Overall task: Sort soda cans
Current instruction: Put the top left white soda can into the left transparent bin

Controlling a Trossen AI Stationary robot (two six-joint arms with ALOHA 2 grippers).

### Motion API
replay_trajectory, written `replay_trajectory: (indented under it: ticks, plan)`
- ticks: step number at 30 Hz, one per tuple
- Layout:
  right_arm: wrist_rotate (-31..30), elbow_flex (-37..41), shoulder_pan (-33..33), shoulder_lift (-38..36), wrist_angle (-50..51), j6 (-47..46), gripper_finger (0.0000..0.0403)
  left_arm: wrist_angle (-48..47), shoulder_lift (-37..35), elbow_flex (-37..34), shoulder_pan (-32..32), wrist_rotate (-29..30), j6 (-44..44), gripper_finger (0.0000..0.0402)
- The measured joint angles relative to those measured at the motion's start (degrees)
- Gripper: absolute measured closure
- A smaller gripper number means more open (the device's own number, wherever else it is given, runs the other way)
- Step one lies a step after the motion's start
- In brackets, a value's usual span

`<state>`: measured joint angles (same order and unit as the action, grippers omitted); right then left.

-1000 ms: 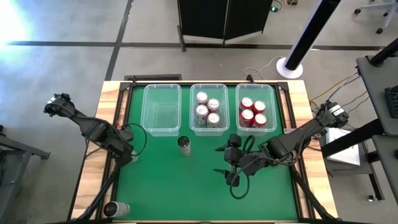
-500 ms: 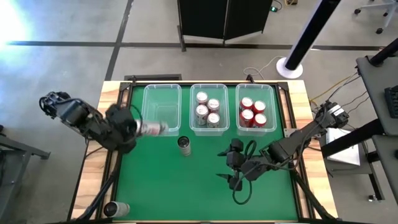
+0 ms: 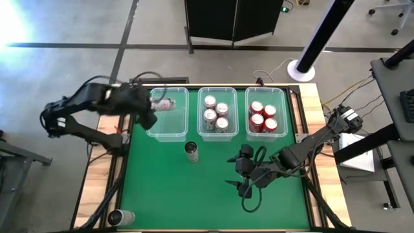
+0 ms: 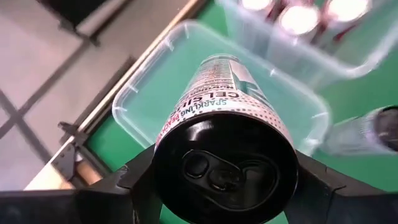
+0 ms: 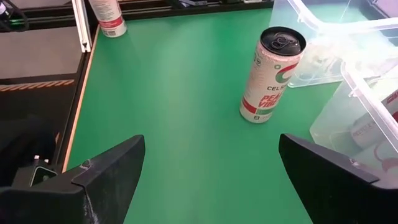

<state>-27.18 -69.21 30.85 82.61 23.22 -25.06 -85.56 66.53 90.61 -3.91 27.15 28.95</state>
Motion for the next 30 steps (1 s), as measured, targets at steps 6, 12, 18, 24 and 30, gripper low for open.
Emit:
replay_trajectory:
  ticks: [6, 12, 18, 24, 30]
  plan:
    - [0.0, 1.5, 0.0, 0.0, 0.0, -1.3, 0.0038, 0.3, 6.5, 0.0, -15.3, -9.4, -13.4, 0.0173]
    - [0.1, 3.9, -0.2, 0.0, 0.1, -2.0, 0.0038, 0.5, 13.1, 0.0, -22.8, -12.8, -21.8, 0.0173]
    - [0.1, 4.5, -2.2, 0.0, 0.1, -1.9, 0.0038, 0.5, 19.0, 0.0, -25.4, -12.7, -27.2, 0.0173]
    - [0.1, 4.2, -3.5, 0.0, 0.0, -1.8, 0.0038, 1.0, 22.4, 0.0, -27.1, -12.7, -29.9, 0.0173]
    - [0.1, 4.2, -3.5, 0.0, 0.1, -2.6, 0.0038, 2.4, 23.3, -0.4, -28.4, -14.6, -30.2, 0.0173]
